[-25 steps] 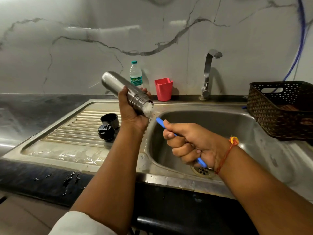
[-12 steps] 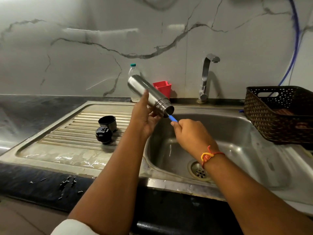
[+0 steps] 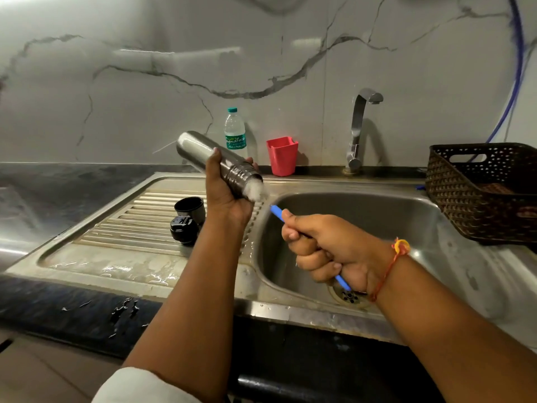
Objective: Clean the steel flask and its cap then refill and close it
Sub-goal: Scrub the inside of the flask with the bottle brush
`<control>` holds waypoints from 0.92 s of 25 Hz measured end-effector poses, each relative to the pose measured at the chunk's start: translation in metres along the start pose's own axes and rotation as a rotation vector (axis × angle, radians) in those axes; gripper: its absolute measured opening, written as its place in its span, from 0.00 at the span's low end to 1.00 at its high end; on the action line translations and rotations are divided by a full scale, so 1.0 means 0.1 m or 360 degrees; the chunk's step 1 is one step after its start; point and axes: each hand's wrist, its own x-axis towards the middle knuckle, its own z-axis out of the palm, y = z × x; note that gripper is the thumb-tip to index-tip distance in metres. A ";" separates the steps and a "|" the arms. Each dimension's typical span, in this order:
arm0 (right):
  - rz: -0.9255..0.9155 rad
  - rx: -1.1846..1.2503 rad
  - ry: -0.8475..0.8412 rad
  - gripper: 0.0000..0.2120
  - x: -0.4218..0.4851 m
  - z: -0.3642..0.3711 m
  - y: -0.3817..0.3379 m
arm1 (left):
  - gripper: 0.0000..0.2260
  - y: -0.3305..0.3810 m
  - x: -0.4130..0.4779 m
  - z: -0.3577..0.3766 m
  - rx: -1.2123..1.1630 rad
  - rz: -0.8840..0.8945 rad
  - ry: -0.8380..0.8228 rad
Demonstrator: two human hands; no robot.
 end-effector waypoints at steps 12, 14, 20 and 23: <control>-0.0065 0.0020 0.0128 0.19 0.08 0.05 -0.04 | 0.28 -0.17 -0.06 0.05 0.0295 -0.0136 -0.0220; -0.0235 -0.0318 0.0410 0.20 0.11 0.02 -0.03 | 0.30 -0.18 -0.05 0.08 0.0357 -0.0147 -0.0160; -0.0652 -0.1838 0.1381 0.21 0.27 -0.20 0.02 | 0.18 -0.27 -0.03 0.08 0.0814 -0.0026 0.0099; -0.0609 -0.2057 0.1383 0.20 0.24 -0.27 0.03 | 0.27 -0.27 -0.02 0.10 0.0651 -0.0127 0.0109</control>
